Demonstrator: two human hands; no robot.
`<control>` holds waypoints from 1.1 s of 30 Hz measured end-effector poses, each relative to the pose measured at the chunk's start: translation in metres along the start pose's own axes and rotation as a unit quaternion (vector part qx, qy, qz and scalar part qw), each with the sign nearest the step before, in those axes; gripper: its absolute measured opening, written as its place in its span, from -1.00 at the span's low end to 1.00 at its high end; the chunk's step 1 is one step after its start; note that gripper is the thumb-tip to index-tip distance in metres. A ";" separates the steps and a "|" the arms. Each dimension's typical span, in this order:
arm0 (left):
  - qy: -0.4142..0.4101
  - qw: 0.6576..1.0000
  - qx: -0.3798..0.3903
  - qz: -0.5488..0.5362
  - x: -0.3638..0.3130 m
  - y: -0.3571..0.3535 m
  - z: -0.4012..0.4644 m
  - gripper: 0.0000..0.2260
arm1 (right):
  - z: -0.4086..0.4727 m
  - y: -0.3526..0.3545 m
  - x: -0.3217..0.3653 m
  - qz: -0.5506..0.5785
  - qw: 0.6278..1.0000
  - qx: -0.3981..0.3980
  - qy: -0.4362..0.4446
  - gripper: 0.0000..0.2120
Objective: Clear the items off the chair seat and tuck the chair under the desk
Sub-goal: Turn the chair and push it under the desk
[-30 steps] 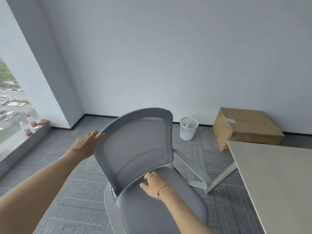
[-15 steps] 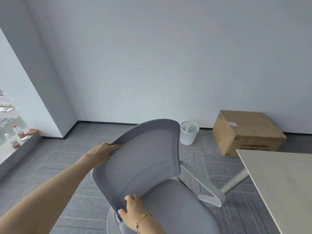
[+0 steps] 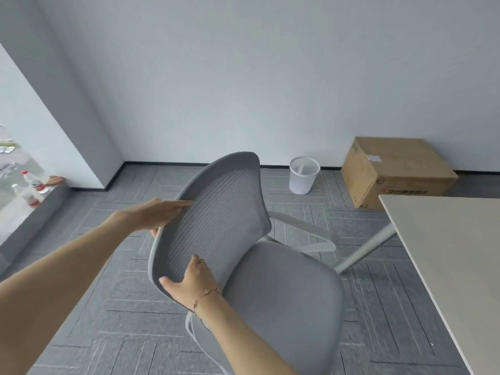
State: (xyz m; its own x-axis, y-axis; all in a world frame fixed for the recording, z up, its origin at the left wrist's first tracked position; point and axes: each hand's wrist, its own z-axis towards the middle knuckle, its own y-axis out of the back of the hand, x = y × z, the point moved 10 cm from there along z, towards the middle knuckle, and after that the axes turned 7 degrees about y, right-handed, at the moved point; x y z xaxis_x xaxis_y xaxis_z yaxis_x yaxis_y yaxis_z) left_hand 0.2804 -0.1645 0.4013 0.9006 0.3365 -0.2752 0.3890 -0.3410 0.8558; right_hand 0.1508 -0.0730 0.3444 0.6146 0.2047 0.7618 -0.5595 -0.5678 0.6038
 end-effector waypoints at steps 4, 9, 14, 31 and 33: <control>-0.039 0.996 -0.073 0.025 -0.003 0.013 -0.013 -0.63 | -0.014 -0.016 0.020 0.005 1.000 0.009 0.009 -0.06; -0.016 0.993 -0.105 -0.055 -0.010 0.024 0.007 -0.56 | -0.025 -0.038 0.035 0.004 1.000 0.003 -0.005 -0.09; 0.011 0.995 -0.074 -0.070 -0.009 0.013 0.029 -0.35 | -0.028 -0.046 0.028 0.009 0.998 -0.015 -0.061 -0.28; 0.000 0.998 -0.060 -0.029 -0.029 0.001 0.040 -0.27 | -0.040 -0.050 0.007 0.014 0.993 0.029 -0.115 -0.25; 0.006 0.998 -0.060 -0.023 -0.034 -0.002 0.036 -0.25 | -0.046 -0.047 0.004 0.008 0.994 0.025 -0.109 -0.26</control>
State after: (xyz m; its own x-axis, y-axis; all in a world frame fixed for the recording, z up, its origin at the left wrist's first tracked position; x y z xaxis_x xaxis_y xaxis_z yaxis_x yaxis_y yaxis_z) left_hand 0.2560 -0.2065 0.3934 0.8798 0.3602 -0.3102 0.4027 -0.2177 0.8891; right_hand 0.1537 -0.0088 0.3298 0.7147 0.0211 0.6991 -0.5450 -0.6096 0.5756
